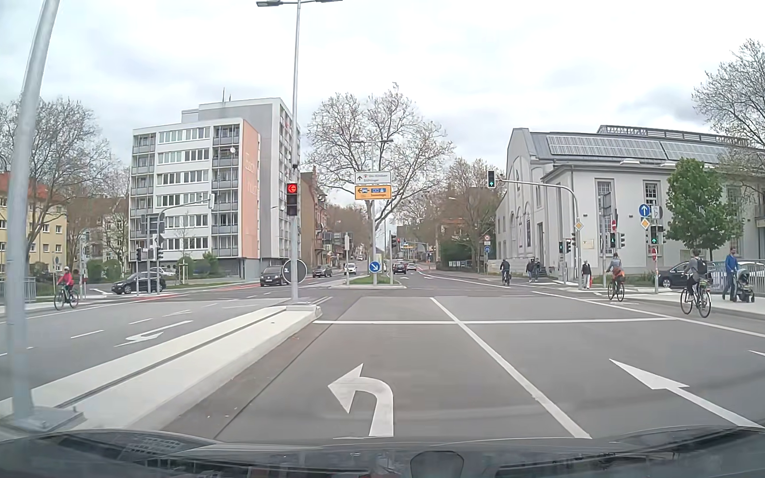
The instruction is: Follow the waypoints while adhering to traffic rules and regulations
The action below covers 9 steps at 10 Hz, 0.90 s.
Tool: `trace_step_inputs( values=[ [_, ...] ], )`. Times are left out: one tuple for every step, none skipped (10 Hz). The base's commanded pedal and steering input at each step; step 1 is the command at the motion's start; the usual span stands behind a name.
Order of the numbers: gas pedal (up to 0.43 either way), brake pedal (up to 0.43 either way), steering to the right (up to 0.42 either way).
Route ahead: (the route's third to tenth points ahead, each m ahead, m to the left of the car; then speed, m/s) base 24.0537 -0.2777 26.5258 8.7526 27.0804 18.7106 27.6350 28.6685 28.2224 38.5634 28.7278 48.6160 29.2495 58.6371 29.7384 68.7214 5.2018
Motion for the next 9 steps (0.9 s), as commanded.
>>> trace_step_inputs(
  values=[
    [0.000, 0.177, 0.000],
    [0.000, 0.183, 0.000],
    [0.000, 0.183, 0.000],
    [0.000, 0.201, 0.000],
    [0.000, 0.207, 0.000],
    [0.000, 0.213, 0.000],
    [0.000, 0.220, 0.000],
    [0.000, 0.226, 0.000],
    [0.000, 0.226, 0.000]
  ],
)
